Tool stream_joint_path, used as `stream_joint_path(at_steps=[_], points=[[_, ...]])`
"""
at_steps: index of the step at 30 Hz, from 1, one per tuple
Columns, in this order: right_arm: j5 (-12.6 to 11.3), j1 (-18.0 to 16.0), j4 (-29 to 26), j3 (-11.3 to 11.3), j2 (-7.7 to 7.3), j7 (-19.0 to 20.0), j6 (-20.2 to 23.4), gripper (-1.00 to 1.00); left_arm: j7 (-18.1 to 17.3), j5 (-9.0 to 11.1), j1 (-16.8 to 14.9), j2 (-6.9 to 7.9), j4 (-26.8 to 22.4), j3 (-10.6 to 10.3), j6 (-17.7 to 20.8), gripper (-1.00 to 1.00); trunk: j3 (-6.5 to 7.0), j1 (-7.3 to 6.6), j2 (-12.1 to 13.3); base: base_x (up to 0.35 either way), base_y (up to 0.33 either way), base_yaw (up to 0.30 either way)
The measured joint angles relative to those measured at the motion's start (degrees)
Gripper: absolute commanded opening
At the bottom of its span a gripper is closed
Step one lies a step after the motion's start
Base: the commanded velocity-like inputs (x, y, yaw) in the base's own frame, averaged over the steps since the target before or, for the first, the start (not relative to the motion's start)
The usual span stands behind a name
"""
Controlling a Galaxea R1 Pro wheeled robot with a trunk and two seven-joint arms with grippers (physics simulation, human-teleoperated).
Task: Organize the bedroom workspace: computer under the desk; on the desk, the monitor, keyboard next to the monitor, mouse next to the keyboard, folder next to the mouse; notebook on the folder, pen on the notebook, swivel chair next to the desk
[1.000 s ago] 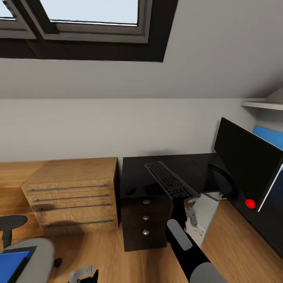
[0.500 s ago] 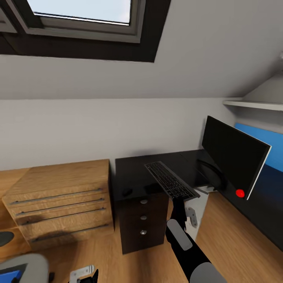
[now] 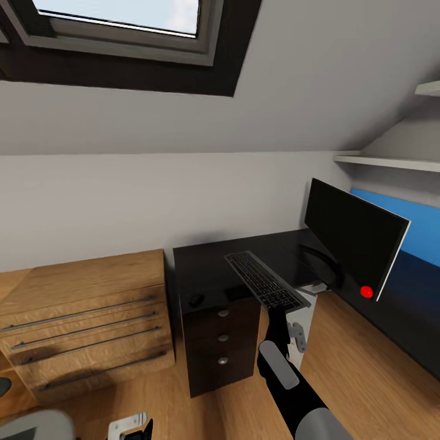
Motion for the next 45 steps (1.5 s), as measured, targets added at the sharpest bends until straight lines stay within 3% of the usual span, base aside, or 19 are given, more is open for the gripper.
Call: stream_joint_path(at_steps=[26,37,45], points=[[0.12,0.00,-0.03,0.06,0.00,0.91,0.07,-1.00,0.28,0.39,-0.02,-0.10,-1.41,0.29,0.00,1.00,0.00,0.00,0.00,0.000,0.001,-0.001],[-0.21,0.02,0.25,0.12,0.00,2.21,0.29,-1.00,0.62,0.36,-0.03,-0.52,-1.49,0.19,-0.01,1.00,-1.98,2.41,-4.40,0.000,0.000,0.000],[-0.14,0.00,0.33,0.11,0.00,2.16,3.62,-1.00,0.62,0.28,-0.01,-0.52,-1.49,0.17,-0.01,1.00,-3.41,4.17,-7.61,0.000,0.000,0.000]])
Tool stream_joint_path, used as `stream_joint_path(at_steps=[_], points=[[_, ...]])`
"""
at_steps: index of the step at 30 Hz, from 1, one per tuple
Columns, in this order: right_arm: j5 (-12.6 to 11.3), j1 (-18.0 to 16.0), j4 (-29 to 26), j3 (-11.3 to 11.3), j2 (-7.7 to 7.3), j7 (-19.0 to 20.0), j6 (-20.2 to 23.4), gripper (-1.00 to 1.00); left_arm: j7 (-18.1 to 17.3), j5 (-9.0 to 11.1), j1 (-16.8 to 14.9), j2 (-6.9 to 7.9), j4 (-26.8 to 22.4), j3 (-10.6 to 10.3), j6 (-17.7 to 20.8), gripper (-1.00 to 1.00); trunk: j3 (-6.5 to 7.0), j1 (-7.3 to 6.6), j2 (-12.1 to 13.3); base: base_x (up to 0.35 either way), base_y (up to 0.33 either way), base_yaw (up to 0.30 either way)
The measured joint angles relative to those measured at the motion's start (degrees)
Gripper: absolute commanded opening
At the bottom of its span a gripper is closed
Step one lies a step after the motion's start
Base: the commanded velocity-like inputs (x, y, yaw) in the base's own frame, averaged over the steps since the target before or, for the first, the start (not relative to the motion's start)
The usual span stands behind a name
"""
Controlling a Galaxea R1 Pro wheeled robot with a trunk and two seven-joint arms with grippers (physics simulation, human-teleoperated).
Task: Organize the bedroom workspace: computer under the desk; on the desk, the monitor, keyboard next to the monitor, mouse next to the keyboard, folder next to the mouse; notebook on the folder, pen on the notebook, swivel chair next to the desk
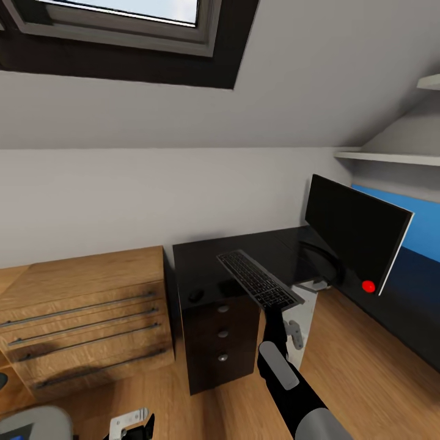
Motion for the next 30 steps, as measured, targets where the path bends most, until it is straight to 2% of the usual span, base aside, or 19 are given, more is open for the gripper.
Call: stream_joint_path(at_steps=[23,30], points=[[-0.05,0.00,0.09,0.07,0.00,-0.03,0.84,-1.00,0.00,-0.01,0.00,-0.09,0.08,-0.17,-0.08,1.00,-4.13,5.05,-9.23,0.000,0.000,0.000],[0.02,0.00,0.09,0.03,0.00,-0.07,1.48,-1.00,-0.06,-0.03,0.01,-0.09,0.13,-0.15,-0.08,1.00,-4.14,5.06,-9.24,0.000,0.000,0.000]])
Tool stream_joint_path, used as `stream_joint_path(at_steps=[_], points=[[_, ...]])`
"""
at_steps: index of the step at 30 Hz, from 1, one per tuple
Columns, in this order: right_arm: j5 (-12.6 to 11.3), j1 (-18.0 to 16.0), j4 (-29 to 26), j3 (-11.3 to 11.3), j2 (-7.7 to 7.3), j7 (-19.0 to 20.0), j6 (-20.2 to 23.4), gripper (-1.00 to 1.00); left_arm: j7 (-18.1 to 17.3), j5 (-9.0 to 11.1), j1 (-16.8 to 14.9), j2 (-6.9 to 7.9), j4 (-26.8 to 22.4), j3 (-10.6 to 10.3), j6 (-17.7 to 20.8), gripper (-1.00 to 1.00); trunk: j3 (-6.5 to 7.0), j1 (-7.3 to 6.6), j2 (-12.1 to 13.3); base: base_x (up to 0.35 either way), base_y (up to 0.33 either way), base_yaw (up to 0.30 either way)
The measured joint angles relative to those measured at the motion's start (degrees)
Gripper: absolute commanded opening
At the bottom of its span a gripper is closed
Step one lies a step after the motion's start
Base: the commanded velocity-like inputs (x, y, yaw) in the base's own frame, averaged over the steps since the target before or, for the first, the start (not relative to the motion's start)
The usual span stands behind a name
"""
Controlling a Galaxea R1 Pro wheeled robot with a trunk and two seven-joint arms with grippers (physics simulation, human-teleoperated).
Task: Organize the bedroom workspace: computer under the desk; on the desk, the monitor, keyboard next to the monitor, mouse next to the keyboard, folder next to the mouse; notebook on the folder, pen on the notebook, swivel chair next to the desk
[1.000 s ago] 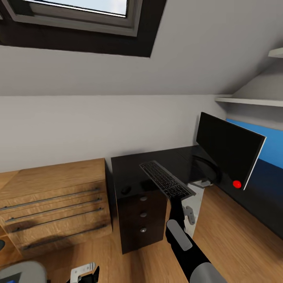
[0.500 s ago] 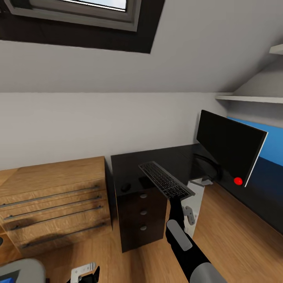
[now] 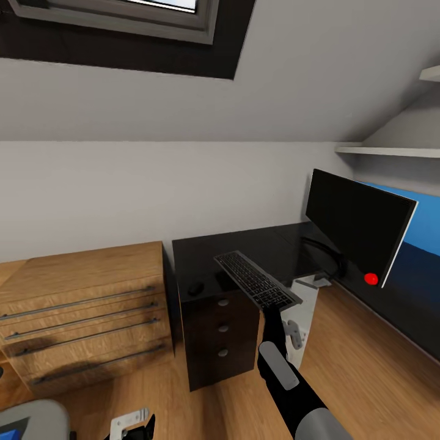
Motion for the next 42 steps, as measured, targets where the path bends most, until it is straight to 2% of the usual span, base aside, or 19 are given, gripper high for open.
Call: stream_joint_path(at_steps=[6,21,42], points=[[0.10,0.00,-0.07,-0.04,0.00,0.04,2.14,-1.00,-0.02,-0.07,-0.01,0.01,0.12,0.02,0.00,1.00,0.00,0.00,0.00,0.000,0.000,0.000],[0.11,0.00,-0.09,-0.05,0.00,0.11,2.41,-1.00,-0.04,-0.07,0.00,0.09,0.13,0.07,0.00,1.00,0.00,0.00,0.00,0.006,0.003,0.000],[-0.10,0.00,-0.08,-0.04,0.00,0.10,2.35,-1.00,-0.11,-0.21,0.01,0.09,0.39,-0.02,-0.08,1.00,0.00,-0.03,0.00,0.313,0.012,0.000]])
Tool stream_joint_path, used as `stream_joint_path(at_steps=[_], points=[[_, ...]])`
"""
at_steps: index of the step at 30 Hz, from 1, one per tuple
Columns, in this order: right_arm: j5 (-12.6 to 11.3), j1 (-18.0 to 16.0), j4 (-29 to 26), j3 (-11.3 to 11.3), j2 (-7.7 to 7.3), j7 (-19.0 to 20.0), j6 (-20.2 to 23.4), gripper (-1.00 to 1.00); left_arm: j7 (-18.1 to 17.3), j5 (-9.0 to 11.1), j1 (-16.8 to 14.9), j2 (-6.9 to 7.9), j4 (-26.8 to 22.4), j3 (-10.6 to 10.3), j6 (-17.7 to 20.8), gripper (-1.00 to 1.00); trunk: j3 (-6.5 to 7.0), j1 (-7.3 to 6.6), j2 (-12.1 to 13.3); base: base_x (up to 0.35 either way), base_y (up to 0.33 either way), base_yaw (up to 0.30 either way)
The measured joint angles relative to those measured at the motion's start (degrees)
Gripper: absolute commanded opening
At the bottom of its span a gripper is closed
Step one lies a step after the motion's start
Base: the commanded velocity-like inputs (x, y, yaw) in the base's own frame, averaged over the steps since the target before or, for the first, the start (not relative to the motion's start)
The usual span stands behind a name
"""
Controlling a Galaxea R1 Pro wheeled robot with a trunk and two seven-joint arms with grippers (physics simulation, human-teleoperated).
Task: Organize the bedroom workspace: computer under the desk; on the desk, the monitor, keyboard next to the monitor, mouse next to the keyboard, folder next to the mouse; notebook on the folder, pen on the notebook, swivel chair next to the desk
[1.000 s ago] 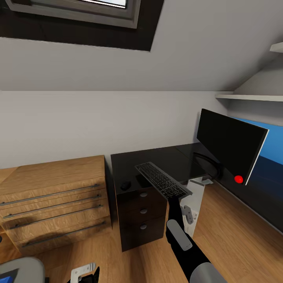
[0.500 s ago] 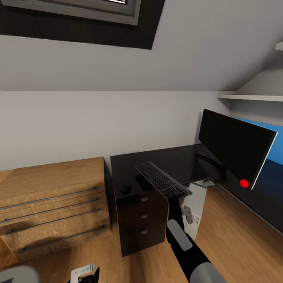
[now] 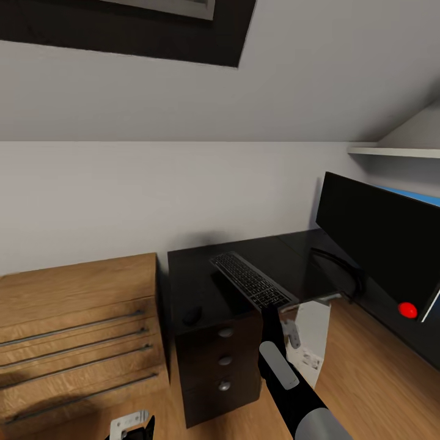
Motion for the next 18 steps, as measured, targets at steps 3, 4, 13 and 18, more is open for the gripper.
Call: stream_joint_path(at_steps=[3,4,13,18], points=[[-0.02,0.01,0.00,-0.02,0.00,0.00,0.00,-1.00,0.00,0.00,0.00,0.00,-0.01,0.00,0.00,1.00,0.00,0.00,0.00,0.315,0.106,0.000],[-0.03,0.01,0.00,-0.02,0.00,0.00,0.00,-1.00,0.00,0.00,0.00,0.00,-0.01,0.01,0.00,1.00,0.00,0.00,0.00,0.246,0.124,0.000],[0.21,0.00,-0.10,0.01,0.00,0.00,0.04,-1.00,0.00,0.04,-0.02,0.00,0.00,0.00,0.07,1.00,0.00,0.03,0.00,0.069,0.035,0.000],[0.21,0.00,-0.10,-0.01,0.00,0.01,0.03,-1.00,0.07,0.21,-0.01,-0.04,-0.13,0.07,0.00,1.00,0.00,0.03,0.00,0.000,0.000,0.000]])
